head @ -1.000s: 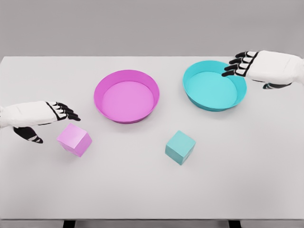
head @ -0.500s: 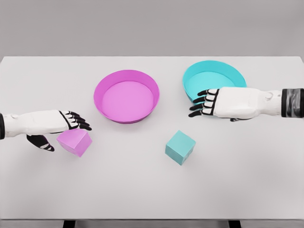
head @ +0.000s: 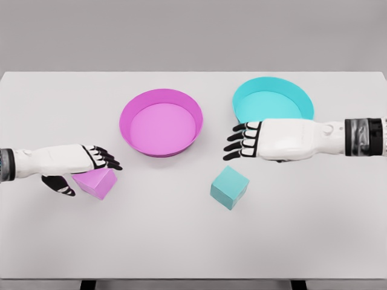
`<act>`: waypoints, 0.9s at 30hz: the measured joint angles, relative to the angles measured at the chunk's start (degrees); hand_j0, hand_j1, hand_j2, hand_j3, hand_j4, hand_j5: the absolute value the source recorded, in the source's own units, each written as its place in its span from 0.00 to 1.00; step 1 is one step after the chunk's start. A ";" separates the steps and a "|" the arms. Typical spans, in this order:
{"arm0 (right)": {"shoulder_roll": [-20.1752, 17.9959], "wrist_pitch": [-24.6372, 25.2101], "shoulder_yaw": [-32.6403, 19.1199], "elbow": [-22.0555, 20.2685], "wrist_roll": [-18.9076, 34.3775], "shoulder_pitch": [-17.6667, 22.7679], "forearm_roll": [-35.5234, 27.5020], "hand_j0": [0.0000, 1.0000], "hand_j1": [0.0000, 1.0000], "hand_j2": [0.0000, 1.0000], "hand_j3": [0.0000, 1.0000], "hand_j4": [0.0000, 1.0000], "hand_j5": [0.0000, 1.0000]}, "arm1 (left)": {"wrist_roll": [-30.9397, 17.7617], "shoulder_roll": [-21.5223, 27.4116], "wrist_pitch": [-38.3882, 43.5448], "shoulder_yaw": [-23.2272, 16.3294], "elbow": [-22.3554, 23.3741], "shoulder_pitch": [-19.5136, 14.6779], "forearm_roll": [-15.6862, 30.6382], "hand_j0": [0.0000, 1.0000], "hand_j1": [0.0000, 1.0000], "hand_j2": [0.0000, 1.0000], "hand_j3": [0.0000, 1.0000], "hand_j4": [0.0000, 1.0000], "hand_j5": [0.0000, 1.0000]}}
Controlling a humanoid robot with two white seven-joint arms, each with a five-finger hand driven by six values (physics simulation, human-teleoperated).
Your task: Place the blocks in the corresponding plates according to their colors
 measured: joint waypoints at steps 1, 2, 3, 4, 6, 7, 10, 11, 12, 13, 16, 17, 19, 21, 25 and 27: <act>0.14 0.00 0.03 -0.10 0.00 0.09 0.00 1.00 1.00 1.00 1.00 1.00 1.00 | 0.00 -0.30 0.00 0.00 0.02 0.00 -0.35 1.00 1.00 1.00 1.00 1.00 1.00; 0.49 0.00 0.09 -0.17 0.00 0.17 0.01 1.00 1.00 1.00 1.00 1.00 1.00 | 0.00 -0.58 0.00 -0.01 0.03 0.00 -0.67 1.00 1.00 1.00 1.00 1.00 1.00; 1.10 0.00 0.22 -0.22 0.00 0.68 0.03 1.00 1.00 1.00 1.00 1.00 1.00 | 0.00 -0.80 -0.01 -0.01 0.04 0.00 -0.93 1.00 1.00 1.00 1.00 1.00 1.00; 1.89 0.00 0.31 -0.25 0.00 1.41 0.03 1.00 1.00 1.00 1.00 1.00 1.00 | 0.00 -0.98 0.00 -0.01 0.17 0.00 -1.08 1.00 1.00 1.00 1.00 1.00 1.00; 3.11 0.00 0.45 -0.30 0.03 1.49 0.01 1.00 1.00 1.00 1.00 1.00 1.00 | 0.00 -1.37 0.00 -0.02 0.56 0.00 -1.30 1.00 1.00 1.00 1.00 1.00 1.00; 3.49 0.00 0.49 -0.31 0.04 1.49 0.01 1.00 1.00 1.00 1.00 1.00 1.00 | 0.00 -1.51 0.01 -0.01 0.83 0.00 -1.36 1.00 1.00 1.00 1.00 1.00 1.00; 4.04 0.00 0.56 -0.33 0.07 1.49 0.01 1.00 1.00 1.00 1.00 1.00 1.00 | 0.06 -1.71 0.06 0.05 1.59 0.00 -1.30 1.00 1.00 1.00 1.00 1.00 1.00; 4.09 0.00 0.60 -0.34 0.07 1.76 0.03 1.00 1.00 1.00 1.00 1.00 1.00 | 0.08 -1.75 0.07 0.06 1.73 0.00 -1.29 1.00 1.00 1.00 1.00 1.00 1.00; 4.13 0.00 0.74 -0.34 0.13 2.11 0.05 1.00 1.00 1.00 1.00 1.00 1.00 | 0.13 -1.78 0.11 0.08 1.84 0.00 -1.19 1.00 1.00 1.00 1.00 1.00 1.00; 4.18 0.00 0.95 -0.34 0.21 2.11 0.06 1.00 1.00 1.00 1.00 1.00 1.00 | 0.15 -1.81 0.14 0.09 1.92 0.00 -1.11 1.00 1.00 1.00 1.00 1.00 1.00; 4.34 0.00 1.55 -0.34 0.50 2.90 0.10 1.00 1.00 1.00 1.00 1.00 1.00 | 0.19 -1.93 0.18 0.13 2.21 0.00 -1.09 1.00 1.00 1.00 1.00 1.00 1.00; 4.50 0.00 1.67 -0.34 0.58 2.99 0.11 1.00 1.00 1.00 1.00 1.00 1.00 | 0.17 -1.97 0.16 0.16 2.34 -0.09 -1.14 1.00 1.00 1.00 1.00 1.00 1.00; 5.07 0.00 1.83 -0.34 0.68 2.99 0.11 1.00 1.00 1.00 1.00 1.00 1.00 | 0.14 -2.01 0.09 0.28 2.55 -0.17 -1.28 1.00 1.00 1.00 1.00 1.00 1.00; 5.60 0.00 1.91 -0.34 0.74 3.08 0.12 1.00 1.00 1.00 1.00 1.00 1.00 | 0.12 -2.03 0.06 0.40 2.66 -0.17 -1.33 1.00 1.00 1.00 1.00 1.00 1.00; 6.21 0.00 1.97 -0.07 0.78 3.25 0.43 1.00 1.00 1.00 1.00 1.00 1.00 | 0.10 -2.11 0.02 0.48 2.70 -0.17 -1.34 1.00 1.00 1.00 1.00 1.00 1.00; 6.40 0.00 1.98 0.18 0.78 3.34 0.58 1.00 1.00 1.00 1.00 1.00 1.00 | 0.09 -2.15 0.01 0.49 2.63 -0.26 -1.25 1.00 1.00 1.00 1.00 1.00 1.00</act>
